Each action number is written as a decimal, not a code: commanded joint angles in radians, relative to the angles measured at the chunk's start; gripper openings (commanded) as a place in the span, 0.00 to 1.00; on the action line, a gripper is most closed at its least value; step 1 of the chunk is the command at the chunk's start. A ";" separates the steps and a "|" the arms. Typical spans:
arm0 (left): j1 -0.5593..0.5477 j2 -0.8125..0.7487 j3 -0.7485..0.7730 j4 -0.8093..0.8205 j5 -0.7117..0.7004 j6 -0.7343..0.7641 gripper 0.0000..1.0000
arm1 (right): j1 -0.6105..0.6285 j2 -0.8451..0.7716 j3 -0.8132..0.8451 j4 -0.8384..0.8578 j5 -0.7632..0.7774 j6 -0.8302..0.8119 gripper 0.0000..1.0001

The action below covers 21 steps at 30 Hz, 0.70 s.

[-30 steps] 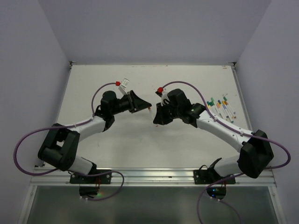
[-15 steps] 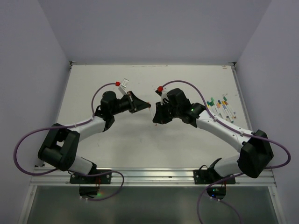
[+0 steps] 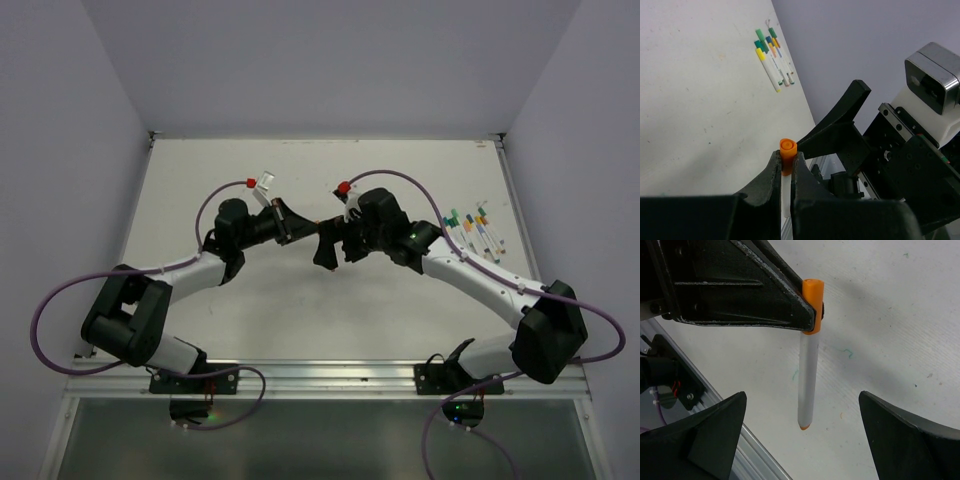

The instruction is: Open the pen caps

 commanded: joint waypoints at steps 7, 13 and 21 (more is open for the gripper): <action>-0.007 -0.020 -0.016 0.104 0.018 -0.055 0.00 | 0.017 -0.009 0.034 0.056 -0.038 -0.003 0.69; -0.010 -0.023 -0.043 0.170 0.027 -0.098 0.00 | 0.020 0.030 0.041 0.076 -0.026 -0.007 0.59; -0.012 -0.020 -0.086 0.227 -0.024 -0.138 0.00 | 0.046 0.043 0.022 0.092 0.040 0.016 0.00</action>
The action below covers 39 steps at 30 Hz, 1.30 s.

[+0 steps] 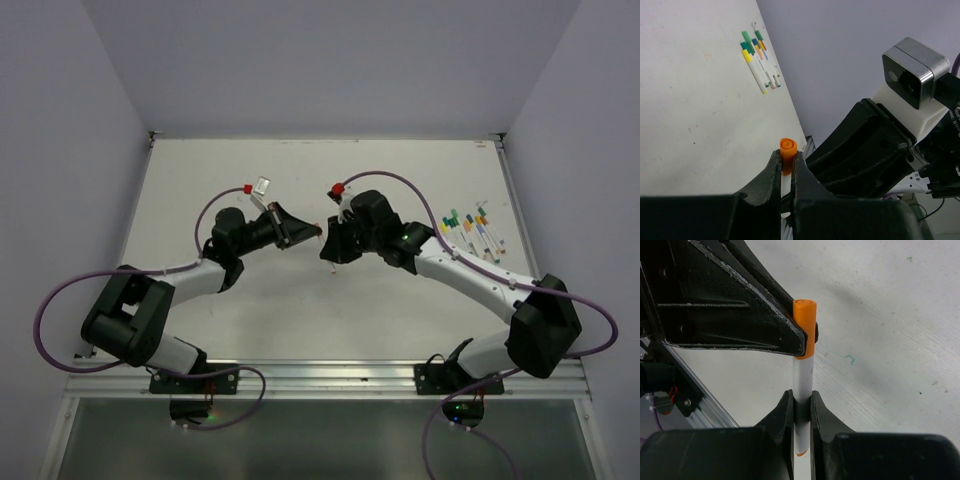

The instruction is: Open the pen caps

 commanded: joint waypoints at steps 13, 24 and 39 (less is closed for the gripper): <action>0.090 -0.003 0.064 -0.009 -0.302 0.014 0.00 | 0.204 -0.008 -0.091 -0.055 0.203 0.107 0.00; 0.264 0.040 0.090 0.059 -0.176 -0.035 0.00 | 0.224 -0.117 -0.215 -0.069 0.181 0.129 0.00; 0.291 0.211 0.429 -0.769 -0.386 0.348 0.00 | 0.201 0.183 0.028 -0.184 0.321 0.097 0.00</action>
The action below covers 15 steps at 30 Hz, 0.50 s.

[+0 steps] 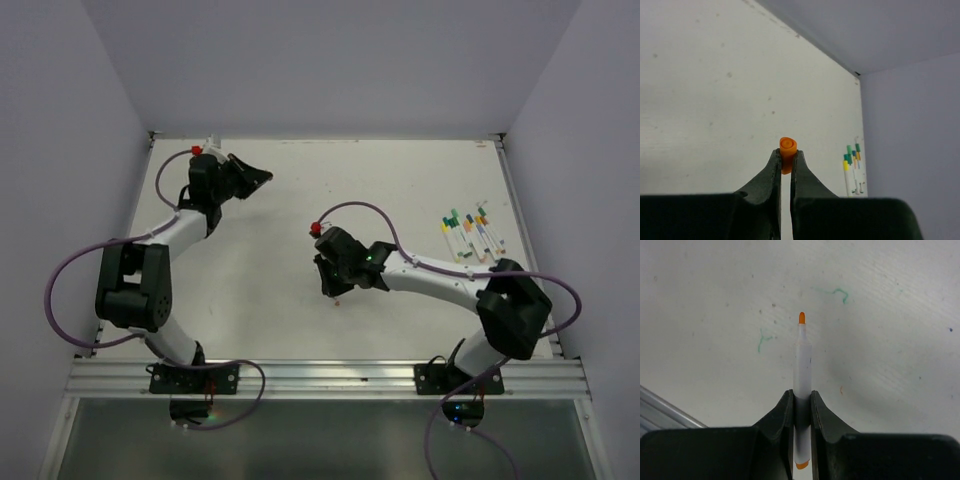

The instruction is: Open the pen caps

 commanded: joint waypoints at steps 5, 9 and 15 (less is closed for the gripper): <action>0.008 0.092 0.034 -0.454 -0.324 0.161 0.00 | -0.006 0.231 0.156 0.036 0.102 -0.037 0.00; 0.019 0.188 0.132 -0.517 -0.400 0.200 0.00 | -0.008 0.304 0.173 0.058 0.082 -0.052 0.00; 0.065 0.335 0.315 -0.612 -0.493 0.254 0.00 | -0.006 0.275 0.104 0.087 0.096 -0.046 0.00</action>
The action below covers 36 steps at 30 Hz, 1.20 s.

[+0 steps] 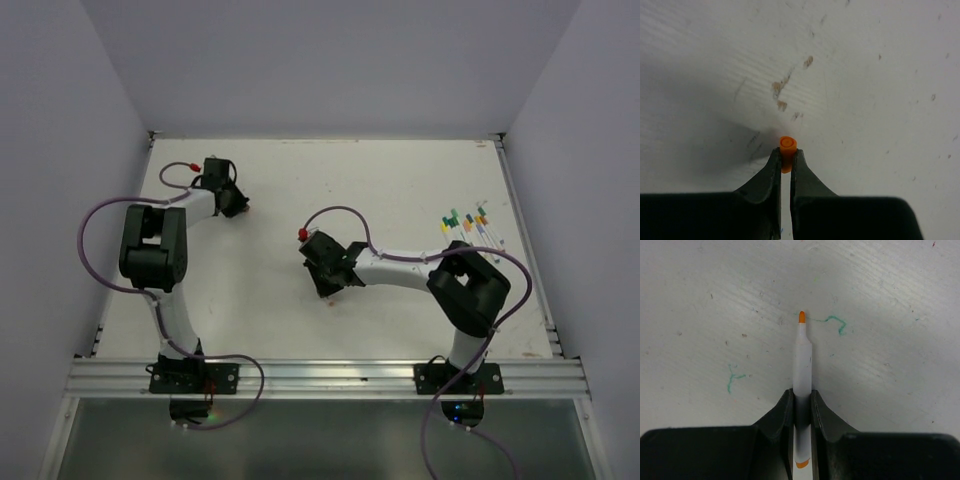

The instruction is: Open the pen caps

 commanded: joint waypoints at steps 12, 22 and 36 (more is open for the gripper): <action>0.067 0.188 0.279 -0.193 -0.184 0.138 0.01 | 0.000 -0.036 -0.032 0.030 0.005 -0.014 0.39; 0.086 0.129 0.265 -0.193 -0.190 0.156 0.72 | -0.049 -0.240 -0.015 -0.028 0.061 -0.089 0.99; 0.007 -0.337 -0.086 0.126 0.208 0.012 0.82 | -0.707 -0.438 -0.049 -0.134 0.184 -0.456 0.96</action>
